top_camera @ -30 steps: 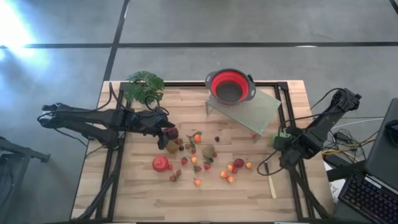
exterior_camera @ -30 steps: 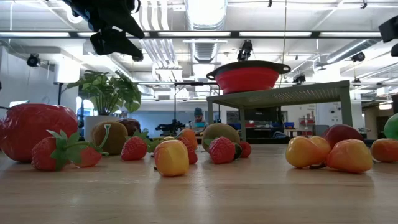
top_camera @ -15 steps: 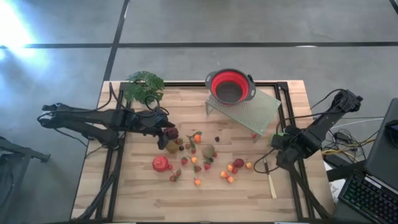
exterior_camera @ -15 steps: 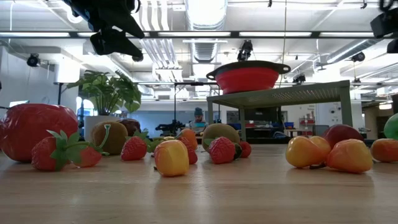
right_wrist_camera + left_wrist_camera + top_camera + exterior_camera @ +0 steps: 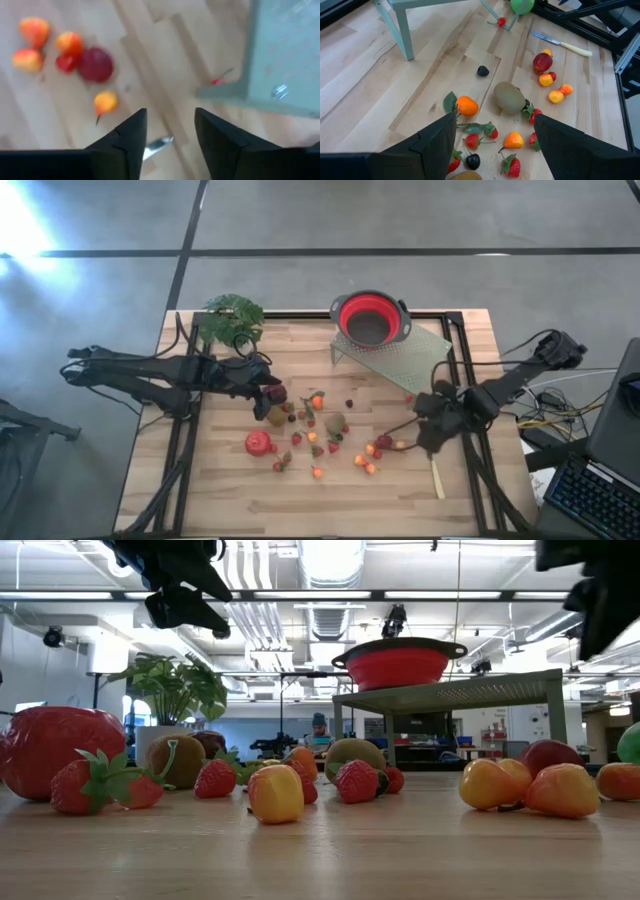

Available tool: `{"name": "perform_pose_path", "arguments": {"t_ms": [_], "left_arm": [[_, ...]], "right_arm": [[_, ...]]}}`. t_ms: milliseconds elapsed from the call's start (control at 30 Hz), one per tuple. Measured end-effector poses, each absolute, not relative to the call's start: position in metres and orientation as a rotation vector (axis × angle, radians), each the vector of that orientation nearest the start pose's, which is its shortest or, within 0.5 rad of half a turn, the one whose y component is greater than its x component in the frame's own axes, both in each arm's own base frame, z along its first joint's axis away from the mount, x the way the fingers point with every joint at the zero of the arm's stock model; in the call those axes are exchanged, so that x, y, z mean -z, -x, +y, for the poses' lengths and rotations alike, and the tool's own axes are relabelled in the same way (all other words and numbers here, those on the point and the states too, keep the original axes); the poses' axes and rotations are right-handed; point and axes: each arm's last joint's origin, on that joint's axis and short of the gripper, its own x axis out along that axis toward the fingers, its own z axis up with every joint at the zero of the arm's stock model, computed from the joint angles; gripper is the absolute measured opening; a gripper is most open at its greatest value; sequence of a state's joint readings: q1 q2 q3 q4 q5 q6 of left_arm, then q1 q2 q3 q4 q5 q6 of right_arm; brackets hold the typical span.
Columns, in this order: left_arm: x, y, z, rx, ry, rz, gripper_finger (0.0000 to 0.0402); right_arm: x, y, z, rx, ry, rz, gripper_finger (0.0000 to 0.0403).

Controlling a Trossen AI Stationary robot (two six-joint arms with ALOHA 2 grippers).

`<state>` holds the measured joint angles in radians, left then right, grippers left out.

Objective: Pick & Place Fruit
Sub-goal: Adjust the shelf

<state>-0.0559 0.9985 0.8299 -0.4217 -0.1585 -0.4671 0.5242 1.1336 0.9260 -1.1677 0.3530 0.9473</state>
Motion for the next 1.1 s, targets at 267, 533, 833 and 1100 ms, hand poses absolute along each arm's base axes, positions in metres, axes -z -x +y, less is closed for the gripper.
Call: {"name": "perform_pose_path", "arguments": {"t_ms": [267, 533, 833, 1100], "left_arm": [[-0.290, -0.209, -0.007, -0.234, 0.390, 0.552, 0.0273], [-0.290, -0.209, -0.007, -0.234, 0.390, 0.552, 0.0273], [-0.290, -0.209, -0.007, -0.235, 0.390, 0.552, 0.0273], [-0.290, -0.209, -0.007, -0.234, 0.390, 0.552, 0.0273]], "right_arm": [[-0.250, -0.181, 0.067, 0.497, -0.198, 1.179, 0.0044], [-0.244, -0.189, 0.052, 0.543, -0.189, 1.204, 0.0009], [-0.240, -0.186, 0.041, 0.619, -0.171, 1.243, 0.0008], [-0.232, -0.179, 0.034, 0.688, -0.141, 1.278, 0.0008]]}}
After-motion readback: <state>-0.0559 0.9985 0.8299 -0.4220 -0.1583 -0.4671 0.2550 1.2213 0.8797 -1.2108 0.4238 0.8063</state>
